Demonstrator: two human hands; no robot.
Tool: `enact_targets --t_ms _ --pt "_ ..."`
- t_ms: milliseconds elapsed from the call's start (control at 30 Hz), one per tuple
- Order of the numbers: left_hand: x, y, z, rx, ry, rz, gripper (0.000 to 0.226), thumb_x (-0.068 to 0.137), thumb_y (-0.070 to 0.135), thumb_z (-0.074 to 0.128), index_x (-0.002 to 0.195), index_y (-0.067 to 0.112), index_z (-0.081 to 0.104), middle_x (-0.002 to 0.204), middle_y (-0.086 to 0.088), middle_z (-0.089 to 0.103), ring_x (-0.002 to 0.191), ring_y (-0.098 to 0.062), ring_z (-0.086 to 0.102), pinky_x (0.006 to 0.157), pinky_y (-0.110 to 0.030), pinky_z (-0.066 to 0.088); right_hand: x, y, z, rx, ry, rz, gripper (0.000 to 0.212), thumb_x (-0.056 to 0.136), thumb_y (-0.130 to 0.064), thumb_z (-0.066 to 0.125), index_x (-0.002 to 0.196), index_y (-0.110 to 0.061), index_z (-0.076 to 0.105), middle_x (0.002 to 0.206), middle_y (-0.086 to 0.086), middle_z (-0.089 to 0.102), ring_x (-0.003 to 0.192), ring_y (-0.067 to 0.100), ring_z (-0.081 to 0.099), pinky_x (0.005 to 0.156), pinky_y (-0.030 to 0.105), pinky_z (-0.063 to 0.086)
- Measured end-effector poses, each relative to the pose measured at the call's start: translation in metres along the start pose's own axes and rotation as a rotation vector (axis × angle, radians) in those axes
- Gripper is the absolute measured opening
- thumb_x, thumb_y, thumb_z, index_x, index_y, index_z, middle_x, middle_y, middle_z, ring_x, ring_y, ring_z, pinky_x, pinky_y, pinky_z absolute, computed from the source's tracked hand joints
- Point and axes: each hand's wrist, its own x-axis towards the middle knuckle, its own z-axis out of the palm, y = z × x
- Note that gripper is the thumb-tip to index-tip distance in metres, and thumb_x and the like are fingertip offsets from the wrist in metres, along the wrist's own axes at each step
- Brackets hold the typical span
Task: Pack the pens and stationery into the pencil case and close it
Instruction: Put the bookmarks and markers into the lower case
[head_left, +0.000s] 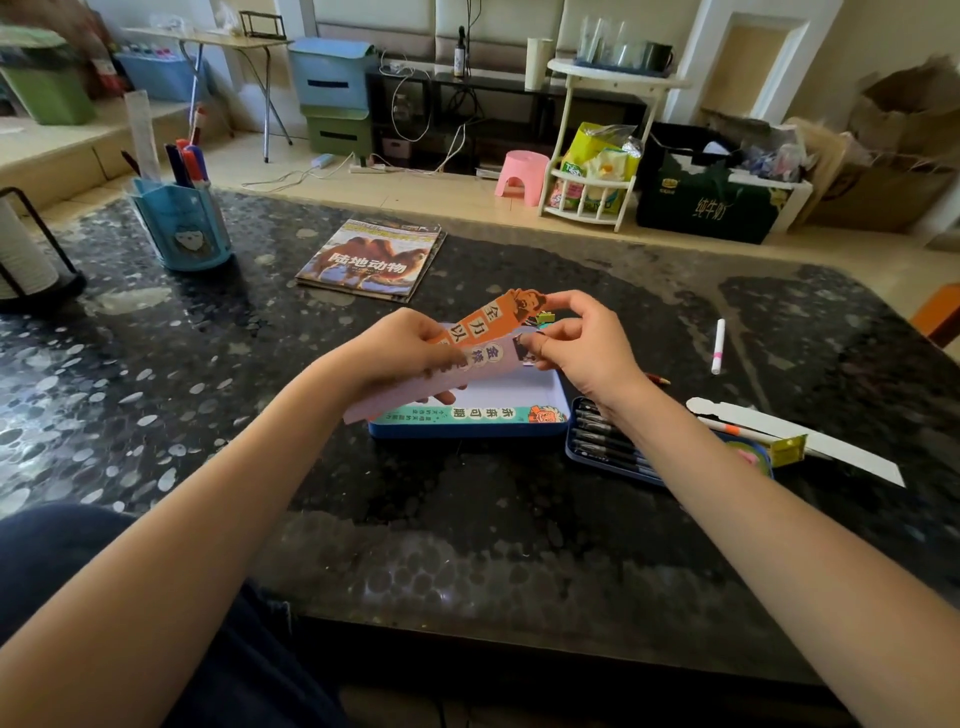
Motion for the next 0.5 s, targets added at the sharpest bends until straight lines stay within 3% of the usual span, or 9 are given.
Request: enact_targets --t_ms 67,133,200,267,367,500 --pt "0.0 0.001 -0.01 0.022 0.128 -0.009 0.024 0.094 0.025 0.05 0.088 0.008 0.066 0.088 -0.008 0.073 0.066 -0.017 0.063 0.061 -0.027 0.047 0.003 0.007 -0.002 0.0 0.113 0.018 0.026 0.084 -0.004 0.068 0.106 -0.012 0.059 0.083 0.009 0.069 0.07 0.012 0.067 0.055 0.017 0.053" --pt "-0.003 0.001 -0.026 -0.109 0.28 -0.043 0.025 0.098 0.019 0.042 0.094 0.007 0.063 0.088 -0.005 0.07 0.062 -0.011 0.062 0.055 -0.023 0.049 0.003 0.017 -0.007 0.001 0.203 0.079 0.016 0.085 -0.005 0.066 0.099 -0.015 0.064 0.09 0.008 0.07 0.076 0.014 0.067 0.057 0.017 0.051" --pt "-0.007 -0.002 -0.042 -0.265 0.399 -0.07 0.025 0.099 0.02 0.042 0.092 0.006 0.062 0.085 -0.007 0.069 0.054 -0.01 0.064 0.048 -0.021 0.051 0.001 0.026 -0.011 -0.039 0.261 0.125 0.011 0.086 -0.006 0.066 0.093 -0.014 0.069 0.091 0.008 0.071 0.074 0.012 0.066 0.059 0.019 0.052" --pt "-0.007 -0.006 -0.049 -0.284 0.514 -0.082 0.024 0.097 0.022 0.043 0.095 0.008 0.062 0.082 -0.005 0.069 0.051 -0.011 0.063 0.053 -0.025 0.053 -0.003 0.032 -0.012 -0.146 0.291 0.12 0.01 0.086 -0.007 0.065 0.092 -0.013 0.071 0.089 0.005 0.071 0.073 0.011 0.065 0.062 0.021 0.054" --pt "-0.003 -0.008 -0.047 -0.192 0.634 -0.087 0.024 0.094 0.022 0.038 0.109 0.015 0.056 0.078 -0.001 0.065 0.053 -0.015 0.058 0.066 -0.036 0.055 -0.006 0.033 -0.006 -0.355 0.197 0.073 0.011 0.085 -0.008 0.066 0.092 -0.012 0.073 0.091 0.002 0.07 0.08 0.013 0.063 0.074 0.029 0.056" --pt "-0.004 -0.002 -0.04 -0.153 0.589 -0.063 0.029 0.094 0.023 0.037 0.12 0.016 0.047 0.073 -0.006 0.062 0.047 -0.017 0.054 0.055 -0.034 0.051 -0.009 0.031 0.009 -0.5 0.021 0.089 0.013 0.087 -0.008 0.063 0.092 -0.012 0.074 0.096 0.001 0.068 0.088 0.009 0.057 0.077 0.025 0.045"
